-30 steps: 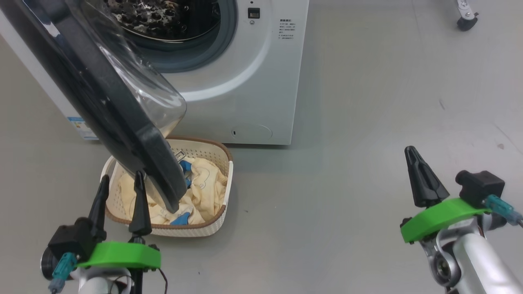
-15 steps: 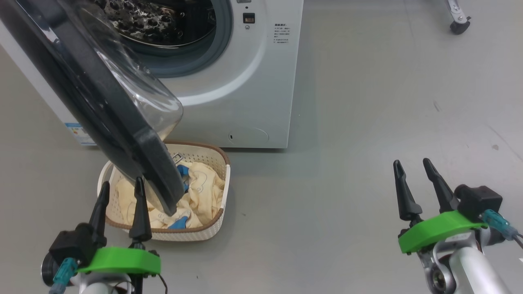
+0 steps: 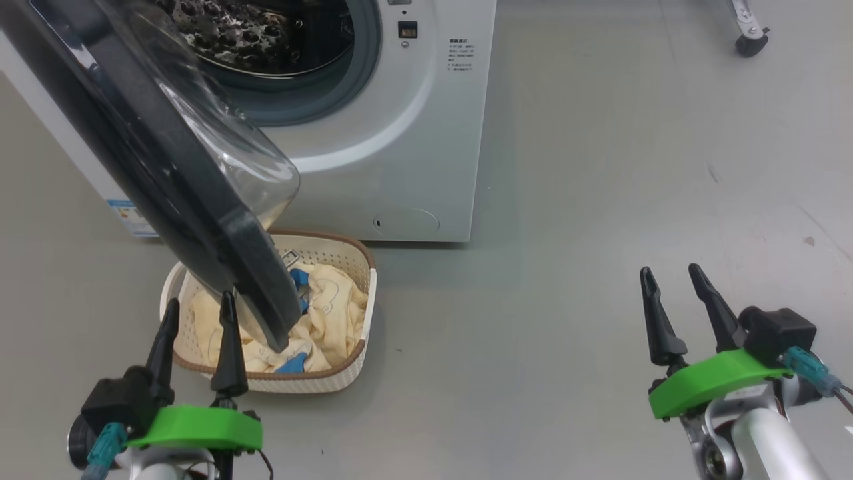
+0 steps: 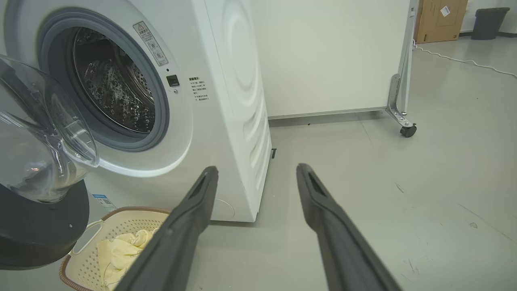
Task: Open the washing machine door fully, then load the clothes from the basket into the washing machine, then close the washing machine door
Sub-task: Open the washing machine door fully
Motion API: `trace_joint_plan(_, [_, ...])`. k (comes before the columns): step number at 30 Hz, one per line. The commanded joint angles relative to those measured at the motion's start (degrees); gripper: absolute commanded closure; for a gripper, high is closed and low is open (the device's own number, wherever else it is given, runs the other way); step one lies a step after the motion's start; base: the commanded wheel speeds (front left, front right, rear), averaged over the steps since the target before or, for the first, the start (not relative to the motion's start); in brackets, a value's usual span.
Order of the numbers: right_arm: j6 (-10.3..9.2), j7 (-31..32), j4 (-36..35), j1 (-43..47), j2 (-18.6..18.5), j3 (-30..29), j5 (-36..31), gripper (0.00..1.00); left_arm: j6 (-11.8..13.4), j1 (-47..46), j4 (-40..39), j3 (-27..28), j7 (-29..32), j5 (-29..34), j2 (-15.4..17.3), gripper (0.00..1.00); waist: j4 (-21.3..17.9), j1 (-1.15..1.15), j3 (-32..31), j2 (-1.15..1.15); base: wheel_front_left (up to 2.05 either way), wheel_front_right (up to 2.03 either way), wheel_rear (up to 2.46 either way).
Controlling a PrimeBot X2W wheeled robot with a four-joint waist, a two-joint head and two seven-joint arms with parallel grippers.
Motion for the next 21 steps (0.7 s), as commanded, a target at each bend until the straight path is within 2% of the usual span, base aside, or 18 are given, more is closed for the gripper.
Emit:
trace_joint_plan(1, [0.00, -0.54, -1.79, -1.26, -0.02, 0.77, -0.33, 0.00, -0.21, -0.95, -1.67, 2.04, -0.38, 0.71, 0.97, 0.00, 0.02, 0.00, 0.13, 0.00, 0.00, 0.00, 0.00])
trace_joint_plan(21, [0.00, -0.54, -1.53, -1.82, -0.10, 0.69, -1.15, 0.00, -0.09, -1.56, -1.27, 1.82, -0.38, 0.73, 0.97, 0.00, 0.21, 0.00, 0.75, 0.00, 0.00, 0.00, 0.00])
